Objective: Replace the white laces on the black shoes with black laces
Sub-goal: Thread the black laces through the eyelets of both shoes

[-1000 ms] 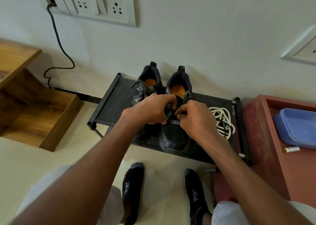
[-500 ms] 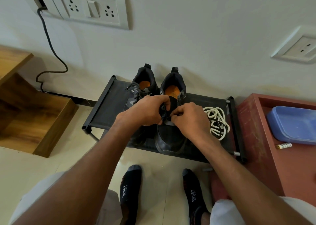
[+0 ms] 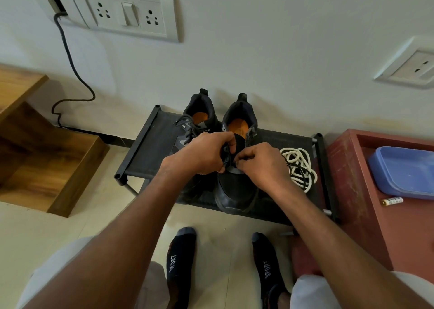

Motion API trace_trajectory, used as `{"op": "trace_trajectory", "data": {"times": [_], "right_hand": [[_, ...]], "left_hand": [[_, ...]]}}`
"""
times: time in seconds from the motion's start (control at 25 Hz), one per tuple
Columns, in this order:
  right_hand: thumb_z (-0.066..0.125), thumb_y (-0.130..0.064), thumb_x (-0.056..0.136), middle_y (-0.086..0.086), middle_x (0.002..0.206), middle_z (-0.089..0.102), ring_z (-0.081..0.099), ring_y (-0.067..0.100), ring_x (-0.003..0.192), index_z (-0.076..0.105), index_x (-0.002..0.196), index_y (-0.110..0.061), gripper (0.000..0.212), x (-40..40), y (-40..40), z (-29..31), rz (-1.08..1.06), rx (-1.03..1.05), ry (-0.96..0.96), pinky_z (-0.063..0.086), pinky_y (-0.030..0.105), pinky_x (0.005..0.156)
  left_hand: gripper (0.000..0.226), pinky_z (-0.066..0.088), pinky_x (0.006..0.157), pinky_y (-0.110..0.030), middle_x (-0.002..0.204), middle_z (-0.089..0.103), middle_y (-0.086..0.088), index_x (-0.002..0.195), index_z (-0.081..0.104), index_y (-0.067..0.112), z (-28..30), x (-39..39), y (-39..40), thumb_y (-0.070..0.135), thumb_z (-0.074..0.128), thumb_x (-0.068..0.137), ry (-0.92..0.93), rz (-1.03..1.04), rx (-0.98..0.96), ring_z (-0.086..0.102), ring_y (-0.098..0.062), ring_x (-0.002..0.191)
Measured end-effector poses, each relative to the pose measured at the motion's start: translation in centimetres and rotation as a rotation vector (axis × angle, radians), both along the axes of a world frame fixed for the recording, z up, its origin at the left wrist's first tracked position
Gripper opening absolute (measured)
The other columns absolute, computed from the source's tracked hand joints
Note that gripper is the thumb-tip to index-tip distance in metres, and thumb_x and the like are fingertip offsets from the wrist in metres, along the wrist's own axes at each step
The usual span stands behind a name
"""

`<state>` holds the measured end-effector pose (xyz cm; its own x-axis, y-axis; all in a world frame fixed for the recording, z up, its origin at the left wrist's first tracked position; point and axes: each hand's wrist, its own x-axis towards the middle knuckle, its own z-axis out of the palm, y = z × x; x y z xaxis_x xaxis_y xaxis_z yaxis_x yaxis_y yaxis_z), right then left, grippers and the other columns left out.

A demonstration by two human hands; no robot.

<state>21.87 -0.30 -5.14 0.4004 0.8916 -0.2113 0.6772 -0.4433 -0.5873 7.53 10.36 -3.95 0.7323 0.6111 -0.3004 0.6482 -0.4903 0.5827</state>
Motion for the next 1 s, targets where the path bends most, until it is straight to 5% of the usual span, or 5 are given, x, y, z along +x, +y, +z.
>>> {"op": "trace_trajectory", "data": {"times": [0.24, 0.44, 0.6, 0.76, 1.0], "right_hand": [[0.074, -0.025, 0.094, -0.015, 0.099, 0.075, 0.067, 0.008, 0.095, 0.081, 0.1, -0.037, 0.016, 1.0, 0.3, 0.3, -0.019, -0.052, 0.121, 0.058, 0.032, 0.085], [0.07, -0.028, 0.098, -0.012, 0.106, 0.076, 0.07, 0.013, 0.095, 0.079, 0.111, -0.036, 0.018, -0.2, 0.3, -0.2, 0.032, -0.026, -0.004, 0.061, 0.04, 0.085], [0.073, -0.036, 0.096, -0.009, 0.105, 0.076, 0.07, 0.016, 0.095, 0.075, 0.121, -0.038, 0.025, -0.7, 0.0, 0.1, -0.006, 0.027, -0.144, 0.057, 0.034, 0.075], [0.069, -0.03, 0.099, -0.006, 0.103, 0.076, 0.07, 0.017, 0.093, 0.078, 0.113, -0.033, 0.016, -1.7, 0.0, 0.2, 0.025, 0.025, -0.231, 0.057, 0.033, 0.074], [0.067, -0.018, 0.099, -0.007, 0.104, 0.076, 0.068, 0.014, 0.097, 0.081, 0.109, -0.026, 0.019, -1.7, 0.4, 0.1, -0.086, -0.017, 0.068, 0.057, 0.031, 0.084]], "left_hand": [[0.049, 0.045, 0.075, -0.033, 0.09, 0.054, 0.013, 0.111, 0.058, 0.033, 0.3, 0.0, -0.2, 0.007, 0.084, 0.079, -0.005, -0.001, 0.021, 0.061, -0.021, 0.098], [0.047, 0.05, 0.07, -0.033, 0.092, 0.057, 0.01, 0.106, 0.058, 0.035, 0.0, 0.1, -0.5, 0.002, 0.078, 0.078, -0.034, 0.022, 0.034, 0.064, -0.023, 0.093], [0.057, 0.058, 0.073, -0.04, 0.095, 0.062, 0.001, 0.123, 0.05, 0.031, 0.1, -0.1, -0.5, 0.001, 0.076, 0.082, -0.05, 0.041, 0.016, 0.066, -0.024, 0.087], [0.042, 0.058, 0.071, -0.041, 0.097, 0.064, -0.008, 0.115, 0.046, 0.018, -0.1, -0.2, -0.6, 0.004, 0.073, 0.085, -0.032, 0.155, 0.03, 0.067, -0.028, 0.084], [0.033, 0.063, 0.079, -0.048, 0.096, 0.07, -0.008, 0.109, 0.055, 0.018, -0.4, -0.5, -0.3, 0.001, 0.073, 0.086, -0.047, 0.23, -0.07, 0.073, -0.025, 0.081]]}}
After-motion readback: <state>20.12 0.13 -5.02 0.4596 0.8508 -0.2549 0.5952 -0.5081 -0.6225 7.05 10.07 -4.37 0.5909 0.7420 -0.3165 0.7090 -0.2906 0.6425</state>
